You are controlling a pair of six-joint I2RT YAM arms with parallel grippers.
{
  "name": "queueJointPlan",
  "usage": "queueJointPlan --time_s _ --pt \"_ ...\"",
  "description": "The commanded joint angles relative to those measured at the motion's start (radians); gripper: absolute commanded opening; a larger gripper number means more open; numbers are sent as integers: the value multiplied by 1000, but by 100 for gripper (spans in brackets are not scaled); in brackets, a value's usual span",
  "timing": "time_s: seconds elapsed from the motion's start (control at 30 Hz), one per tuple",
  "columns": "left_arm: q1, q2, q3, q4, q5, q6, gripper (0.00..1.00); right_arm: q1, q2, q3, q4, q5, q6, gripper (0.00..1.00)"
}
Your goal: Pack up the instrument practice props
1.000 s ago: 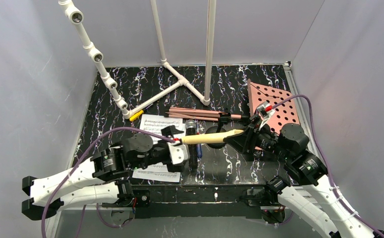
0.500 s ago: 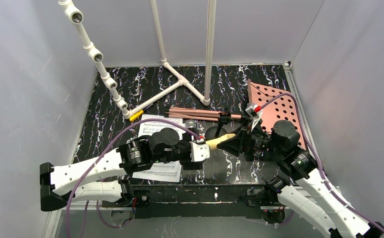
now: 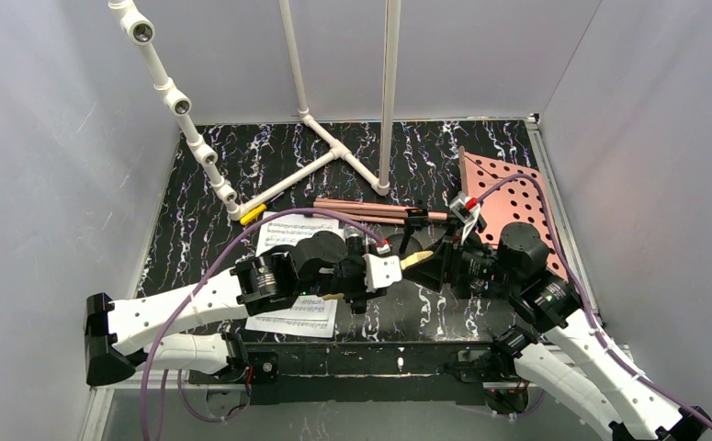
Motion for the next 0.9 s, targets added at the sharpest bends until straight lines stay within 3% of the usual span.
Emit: queueJointPlan --time_s 0.0,0.03,0.13,0.3,0.43,0.67,0.87 --pt "-12 10 31 -5 37 -44 6 5 -7 1 96 -14 9 1" --pt "-12 9 31 -3 18 -55 0 5 -9 1 95 -8 9 1" --pt "-12 -6 23 -5 -61 -102 0 4 -20 6 69 15 1 22" --pt "-11 -71 -44 10 -245 -198 0 4 -59 35 -7 92 -46 73" --pt "9 -124 -108 8 -403 -311 0 5 -103 53 -79 199 -85 94" --pt "170 -189 -238 31 -440 -600 0 4 -163 94 -175 362 -127 99" --pt "269 -130 -268 0 -482 -818 0 5 -242 116 -236 498 -159 99"
